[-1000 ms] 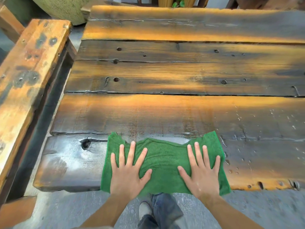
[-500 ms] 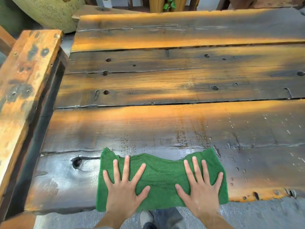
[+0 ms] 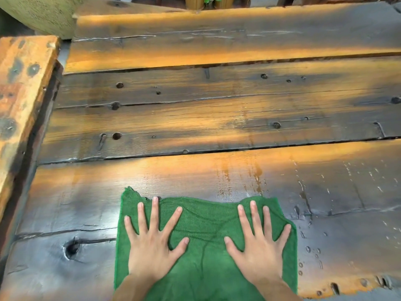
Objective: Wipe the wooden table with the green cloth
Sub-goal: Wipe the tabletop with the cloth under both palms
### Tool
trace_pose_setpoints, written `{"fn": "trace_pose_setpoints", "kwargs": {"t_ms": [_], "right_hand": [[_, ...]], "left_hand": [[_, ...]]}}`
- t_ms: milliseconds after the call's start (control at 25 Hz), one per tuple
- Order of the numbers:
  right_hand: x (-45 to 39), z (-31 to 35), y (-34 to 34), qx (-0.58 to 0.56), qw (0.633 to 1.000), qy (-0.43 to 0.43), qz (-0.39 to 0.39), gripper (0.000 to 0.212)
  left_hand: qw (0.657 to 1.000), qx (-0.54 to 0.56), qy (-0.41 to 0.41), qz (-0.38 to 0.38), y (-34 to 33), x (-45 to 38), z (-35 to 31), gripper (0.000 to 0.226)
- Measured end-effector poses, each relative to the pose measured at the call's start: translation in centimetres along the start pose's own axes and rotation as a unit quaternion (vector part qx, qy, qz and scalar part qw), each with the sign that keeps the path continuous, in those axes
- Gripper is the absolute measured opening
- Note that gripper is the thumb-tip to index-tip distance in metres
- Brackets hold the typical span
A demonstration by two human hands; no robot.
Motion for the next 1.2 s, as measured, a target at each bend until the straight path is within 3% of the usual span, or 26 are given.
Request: {"fn": "trace_pose_setpoints", "kwargs": {"t_ms": [280,840,1200], "right_hand": [[-7.9,0.4,2.4,-0.007,1.0,0.0,0.009,0.081],[-30.6,3.1,9.1,0.003,0.999,0.027,0.025,0.083],[-44.5,6.4,12.4,-0.011,0.997,0.069,-0.011,0.085]], "left_hand": [[1.0,-0.009,-0.009,0.01,1.8,-7.0,1.0,0.078],[0.996,0.007,0.087,-0.012,6.1,-26.1,3.3,0.079],[0.994,-0.006,0.105,-0.011,9.8,-38.4,6.7,0.079]]}}
Point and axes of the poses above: each hand's wrist, its own x-axis away from the middle knuckle, its own y-axis out of the back of the hand, z = x × y, the point moved 3 cm from there along -x, towards the middle knuckle, and after that the axes turned 10 degrees about -y, right-handed, at the moved point
